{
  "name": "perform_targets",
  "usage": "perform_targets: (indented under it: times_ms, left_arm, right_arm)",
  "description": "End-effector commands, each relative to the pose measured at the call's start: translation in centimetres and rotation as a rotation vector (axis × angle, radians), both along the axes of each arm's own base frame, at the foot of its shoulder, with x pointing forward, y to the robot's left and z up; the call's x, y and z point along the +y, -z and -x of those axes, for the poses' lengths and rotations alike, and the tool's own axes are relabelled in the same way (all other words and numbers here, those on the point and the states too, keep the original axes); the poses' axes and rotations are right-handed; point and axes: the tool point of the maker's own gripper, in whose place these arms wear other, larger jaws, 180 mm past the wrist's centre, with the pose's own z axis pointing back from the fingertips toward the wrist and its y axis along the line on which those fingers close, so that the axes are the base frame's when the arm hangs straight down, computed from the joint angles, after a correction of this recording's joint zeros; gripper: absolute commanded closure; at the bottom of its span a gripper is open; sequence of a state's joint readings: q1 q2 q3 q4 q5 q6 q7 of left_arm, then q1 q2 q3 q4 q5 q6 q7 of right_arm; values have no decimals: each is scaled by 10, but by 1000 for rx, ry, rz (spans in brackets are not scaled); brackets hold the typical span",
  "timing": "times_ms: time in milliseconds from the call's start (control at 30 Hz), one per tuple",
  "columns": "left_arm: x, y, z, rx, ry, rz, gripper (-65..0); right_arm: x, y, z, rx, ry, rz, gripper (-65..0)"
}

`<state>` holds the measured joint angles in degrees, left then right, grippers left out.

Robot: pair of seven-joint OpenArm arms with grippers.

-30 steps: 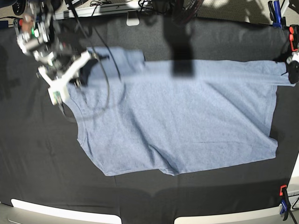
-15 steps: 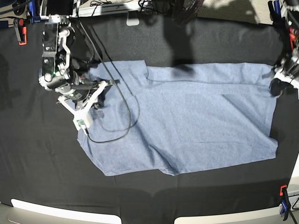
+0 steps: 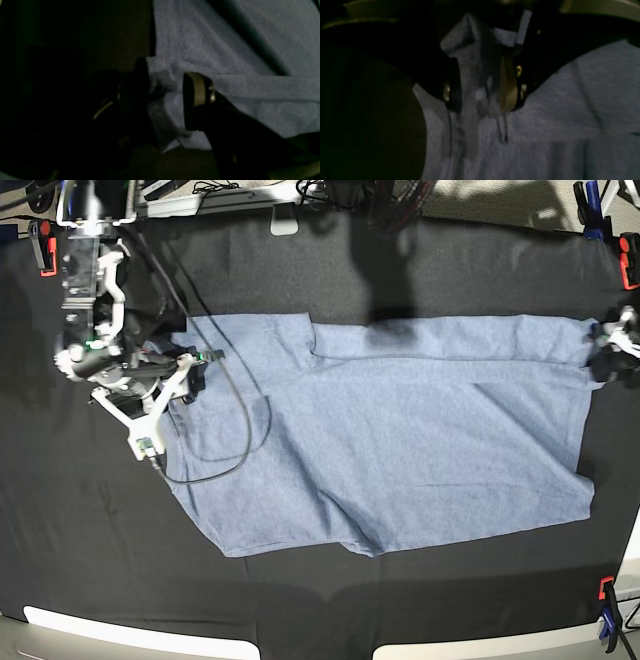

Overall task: Layout the t-shirt on the table in an organized manner, then fold the t-shirt properly
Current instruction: 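Grasp the shirt side edges with both grippers, then lift the shirt side with both grippers and fold it over the body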

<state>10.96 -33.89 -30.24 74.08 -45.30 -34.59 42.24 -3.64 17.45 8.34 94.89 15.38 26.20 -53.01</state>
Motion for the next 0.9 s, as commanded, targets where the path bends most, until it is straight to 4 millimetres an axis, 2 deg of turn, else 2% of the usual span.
perform_targets:
  times_ms: [0, 200, 467, 567, 633, 733, 867]
  left_arm:
    - [4, -10, -3, -20, 16, -13, -280]
    - [-4, 10, 20, 32, 10, 12, -280]
    - [-16, 32, 28, 49, -36, 75, -276]
    - [-23, 43, 33, 68, -53, 109, -203]
    - [-25, 43, 33, 59, -57, 117, -144]
    - [-24, 41, 31, 45, -61, 116, 0]
    - [-24, 42, 31, 46, -61, 116, 0]
  right_arm:
    - [-2, -19, -11, -64, -18, -12, -238]
    - [-6, -30, -9, -77, -5, -91, -238]
    - [1, -39, 6, -44, -52, -208, -237]
    - [-2, -43, 20, -52, -45, -202, -237]
    - [-9, -45, 32, -55, -29, -184, -237]
    - [-25, -45, 51, -47, 15, -157, -237]
    - [-53, -39, 77, -18, 105, -151, -238]
